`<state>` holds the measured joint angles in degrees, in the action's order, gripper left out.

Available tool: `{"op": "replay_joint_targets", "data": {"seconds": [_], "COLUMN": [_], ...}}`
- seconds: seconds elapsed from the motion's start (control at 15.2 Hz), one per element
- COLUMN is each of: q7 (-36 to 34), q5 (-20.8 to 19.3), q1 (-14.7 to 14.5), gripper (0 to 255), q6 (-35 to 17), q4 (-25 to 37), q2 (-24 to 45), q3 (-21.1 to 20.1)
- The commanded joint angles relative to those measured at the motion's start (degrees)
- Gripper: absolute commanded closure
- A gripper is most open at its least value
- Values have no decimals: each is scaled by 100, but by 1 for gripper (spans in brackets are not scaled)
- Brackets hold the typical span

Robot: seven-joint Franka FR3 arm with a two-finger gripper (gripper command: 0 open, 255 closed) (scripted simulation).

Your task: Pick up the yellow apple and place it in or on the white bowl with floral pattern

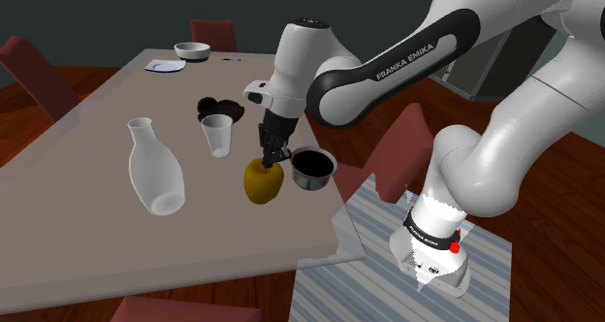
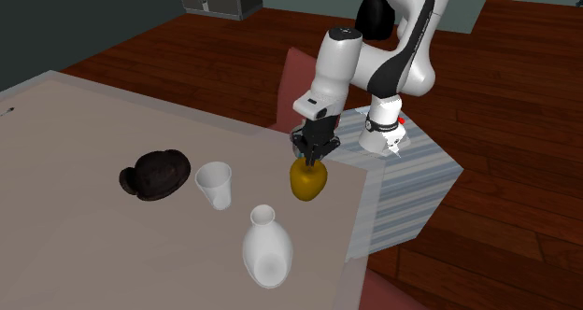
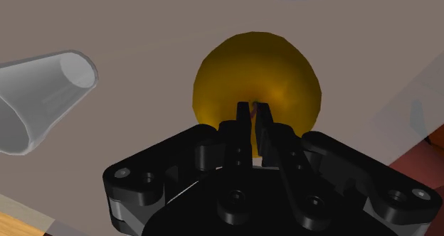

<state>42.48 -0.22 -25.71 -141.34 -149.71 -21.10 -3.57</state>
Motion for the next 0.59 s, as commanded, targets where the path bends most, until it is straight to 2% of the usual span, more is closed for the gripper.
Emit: {"op": "replay_joint_targets", "data": {"seconds": [0.0,0.53], "q7": [4,33], "q5": [4,24], "q1": [-2,-13], "gripper": [255,255], "q6": [91,799], "q4": [41,426], "q2": [-48,-371], "q3": [3,23]}}
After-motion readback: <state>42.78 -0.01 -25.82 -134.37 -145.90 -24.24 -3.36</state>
